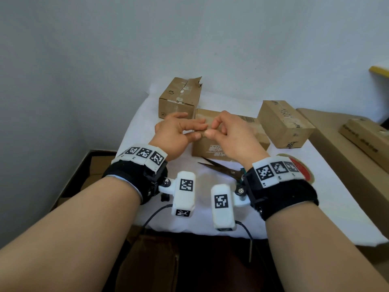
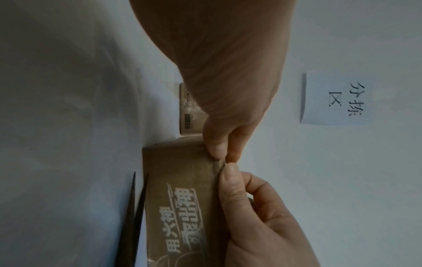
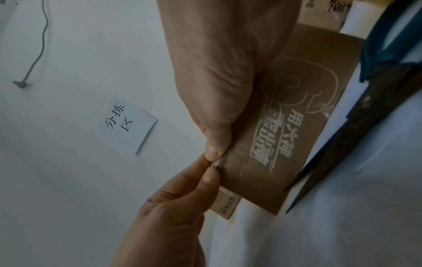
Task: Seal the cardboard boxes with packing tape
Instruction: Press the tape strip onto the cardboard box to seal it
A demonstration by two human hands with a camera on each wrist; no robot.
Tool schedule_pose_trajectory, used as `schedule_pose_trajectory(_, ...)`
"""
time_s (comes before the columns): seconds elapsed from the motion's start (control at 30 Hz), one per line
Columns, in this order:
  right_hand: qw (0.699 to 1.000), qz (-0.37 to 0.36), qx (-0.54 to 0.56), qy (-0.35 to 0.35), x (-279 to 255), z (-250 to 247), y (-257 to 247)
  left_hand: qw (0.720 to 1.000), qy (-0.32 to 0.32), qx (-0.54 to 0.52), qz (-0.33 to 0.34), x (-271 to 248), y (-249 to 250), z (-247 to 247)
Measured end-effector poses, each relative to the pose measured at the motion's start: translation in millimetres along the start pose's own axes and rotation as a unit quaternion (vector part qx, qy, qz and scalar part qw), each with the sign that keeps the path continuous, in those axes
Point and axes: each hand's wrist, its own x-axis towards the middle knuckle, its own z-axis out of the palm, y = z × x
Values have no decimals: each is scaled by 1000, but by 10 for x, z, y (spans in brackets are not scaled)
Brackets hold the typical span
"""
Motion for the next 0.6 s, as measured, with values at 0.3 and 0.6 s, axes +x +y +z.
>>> schedule_pose_trajectory(0.3,998,5,22,-63,-11,-115,-7,988,-10,-137,-70,25,78,-3)
schedule_pose_trajectory(0.6,996,-9,-82,-19,-57,-47,-108,961,25,-259,-89,0,110,103)
